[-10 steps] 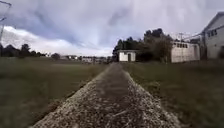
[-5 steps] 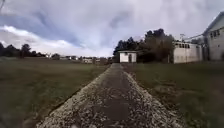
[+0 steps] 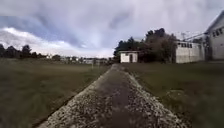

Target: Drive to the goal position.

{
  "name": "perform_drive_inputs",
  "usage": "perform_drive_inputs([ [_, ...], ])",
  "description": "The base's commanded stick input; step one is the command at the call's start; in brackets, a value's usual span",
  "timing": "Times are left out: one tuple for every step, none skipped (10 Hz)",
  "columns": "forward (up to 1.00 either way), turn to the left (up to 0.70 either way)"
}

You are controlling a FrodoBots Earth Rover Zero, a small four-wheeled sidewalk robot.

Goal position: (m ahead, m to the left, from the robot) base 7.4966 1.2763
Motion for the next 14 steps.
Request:
perform_drive_inputs([
  [1.0, 0.0],
  [1.0, 0.0],
  [1.0, 0.0],
  [1.0, 0.0],
  [1.0, 0.0],
  [1.0, 0.0],
  [1.0, 0.0],
  [1.0, 0.0],
  [1.0, 0.0],
  [1.0, 0.0],
  [1.0, 0.0],
  [1.0, 0.0],
  [1.0, 0.0],
  [1.0, -0.01],
])
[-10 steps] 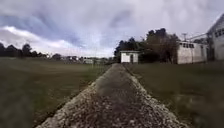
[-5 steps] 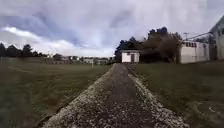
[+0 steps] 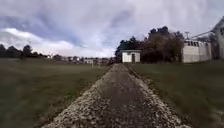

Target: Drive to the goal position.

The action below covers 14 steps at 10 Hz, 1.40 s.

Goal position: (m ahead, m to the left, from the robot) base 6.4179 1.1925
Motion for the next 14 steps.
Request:
perform_drive_inputs([
  [1.0, -0.04],
  [1.0, -0.17],
  [1.0, -0.22],
  [1.0, -0.26],
  [1.0, -0.2],
  [1.0, -0.12],
  [1.0, 0.0],
  [1.0, 0.0],
  [1.0, 0.0],
  [1.0, 0.0],
  [1.0, 0.0],
  [1.0, 0.0],
  [1.0, 0.0],
  [1.0, -0.36],
])
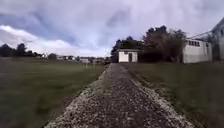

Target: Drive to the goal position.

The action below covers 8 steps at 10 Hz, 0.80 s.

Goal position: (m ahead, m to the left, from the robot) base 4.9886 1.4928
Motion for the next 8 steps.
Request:
perform_drive_inputs([
  [1.0, -0.38],
  [1.0, -0.4],
  [1.0, 0.0],
  [1.0, 0.0],
  [1.0, 0.0],
  [1.0, 0.0],
  [1.0, 0.0],
  [1.0, 0.0],
])
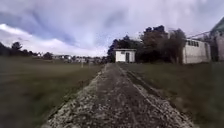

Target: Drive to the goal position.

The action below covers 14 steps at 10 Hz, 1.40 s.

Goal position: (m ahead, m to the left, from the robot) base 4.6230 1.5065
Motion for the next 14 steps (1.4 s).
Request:
perform_drive_inputs([
  [1.0, 0.0],
  [1.0, 0.0],
  [1.0, 0.0],
  [1.0, 0.0],
  [1.0, 0.0],
  [1.0, 0.0],
  [1.0, 0.0],
  [1.0, 0.0],
  [1.0, 0.0],
  [1.0, 0.0],
  [1.0, 0.0],
  [1.0, 0.0],
  [1.0, -0.11],
  [1.0, -0.23],
])
